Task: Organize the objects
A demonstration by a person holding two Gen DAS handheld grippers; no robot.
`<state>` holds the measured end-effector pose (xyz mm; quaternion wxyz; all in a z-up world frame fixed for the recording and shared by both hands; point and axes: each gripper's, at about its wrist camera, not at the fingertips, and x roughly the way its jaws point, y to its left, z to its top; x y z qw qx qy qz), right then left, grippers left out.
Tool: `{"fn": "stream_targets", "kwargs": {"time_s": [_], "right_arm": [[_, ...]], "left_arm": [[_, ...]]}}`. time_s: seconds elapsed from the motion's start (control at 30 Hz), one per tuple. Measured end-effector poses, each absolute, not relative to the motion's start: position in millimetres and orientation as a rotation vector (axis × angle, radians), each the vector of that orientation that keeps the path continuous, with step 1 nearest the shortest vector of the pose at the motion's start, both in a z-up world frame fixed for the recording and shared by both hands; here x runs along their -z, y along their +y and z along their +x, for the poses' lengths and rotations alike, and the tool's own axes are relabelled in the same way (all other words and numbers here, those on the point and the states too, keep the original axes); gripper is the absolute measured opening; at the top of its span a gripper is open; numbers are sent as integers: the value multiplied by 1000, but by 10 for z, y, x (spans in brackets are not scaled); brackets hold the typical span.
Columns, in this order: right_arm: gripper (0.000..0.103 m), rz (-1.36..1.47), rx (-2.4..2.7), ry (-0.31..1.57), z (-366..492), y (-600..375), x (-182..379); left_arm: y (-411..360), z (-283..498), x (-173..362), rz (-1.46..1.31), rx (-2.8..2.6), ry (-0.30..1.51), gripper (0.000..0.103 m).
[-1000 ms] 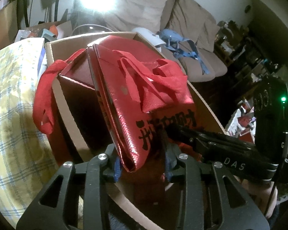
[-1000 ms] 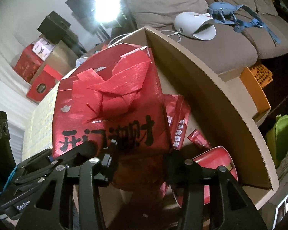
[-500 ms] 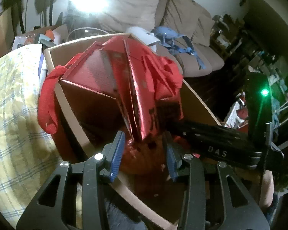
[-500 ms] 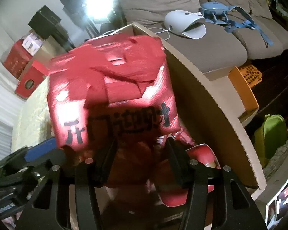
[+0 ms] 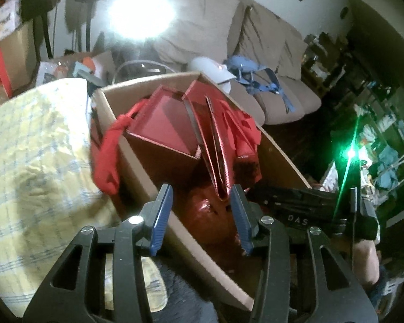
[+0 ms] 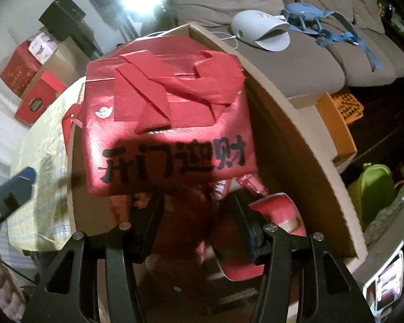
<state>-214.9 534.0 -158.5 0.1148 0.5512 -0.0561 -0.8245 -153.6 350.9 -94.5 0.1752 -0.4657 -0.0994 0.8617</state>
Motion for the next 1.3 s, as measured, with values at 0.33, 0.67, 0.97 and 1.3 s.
{"fn": "stream_targets", "kwargs": {"time_s": [0.33,0.67,0.97,1.3], "right_arm": [[57,1527,2547,-61,-1688,5288,1223],[63,1315,2749,-33,-1136,5154,713],[83,1229,2855,-41,-953,5054,520],[94,1181,2888,-31,-765,5026,378]], "left_arm": [[3314,-1305,609,-1175,-2555,-185,54],[3212,-1065,379,-1084,-2635,-128,84],[3220,-919,262,-1059,-2729,3,98],[3231,-908,207,-1094,-2712,30,103]]}}
